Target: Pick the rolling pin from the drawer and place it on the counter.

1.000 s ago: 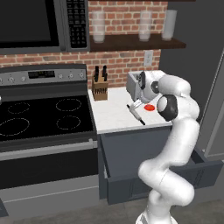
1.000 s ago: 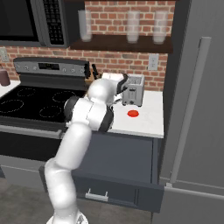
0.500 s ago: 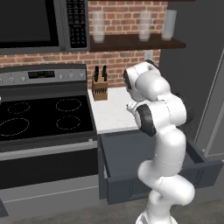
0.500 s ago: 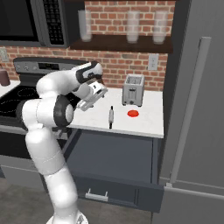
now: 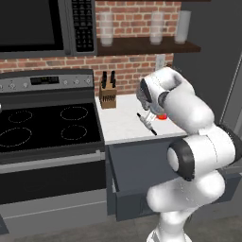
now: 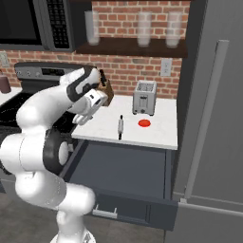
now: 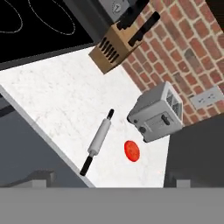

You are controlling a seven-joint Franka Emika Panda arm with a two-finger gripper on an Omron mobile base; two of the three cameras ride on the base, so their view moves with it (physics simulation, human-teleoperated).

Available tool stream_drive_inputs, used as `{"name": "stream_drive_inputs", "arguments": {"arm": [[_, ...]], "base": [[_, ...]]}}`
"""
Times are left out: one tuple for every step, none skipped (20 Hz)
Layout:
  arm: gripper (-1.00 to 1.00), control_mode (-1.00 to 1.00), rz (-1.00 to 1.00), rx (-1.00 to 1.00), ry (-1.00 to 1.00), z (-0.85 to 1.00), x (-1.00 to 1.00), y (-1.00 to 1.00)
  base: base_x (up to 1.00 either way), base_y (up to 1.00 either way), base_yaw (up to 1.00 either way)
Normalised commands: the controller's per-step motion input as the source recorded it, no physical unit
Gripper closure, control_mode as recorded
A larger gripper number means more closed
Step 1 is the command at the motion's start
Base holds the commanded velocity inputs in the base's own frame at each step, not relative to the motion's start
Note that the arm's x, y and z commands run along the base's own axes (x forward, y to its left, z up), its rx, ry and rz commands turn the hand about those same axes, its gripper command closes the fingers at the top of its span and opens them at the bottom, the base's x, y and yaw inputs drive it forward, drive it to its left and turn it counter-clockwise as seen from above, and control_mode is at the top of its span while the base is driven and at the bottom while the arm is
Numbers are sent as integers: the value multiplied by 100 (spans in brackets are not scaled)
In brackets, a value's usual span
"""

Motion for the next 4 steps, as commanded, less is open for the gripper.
{"name": "stream_drive_inputs", "arguments": {"arm": [[-100,-100,11,1,-8,53,-100,-52],[-100,-100,8,6,-12,49,-100,-60],[-100,-100,4,10,-10,45,-100,-61],[-100,-100,2,11,-9,44,-100,-58]], "base": [[0,0,0],[0,0,0],[0,0,0],[0,0,0]]}}
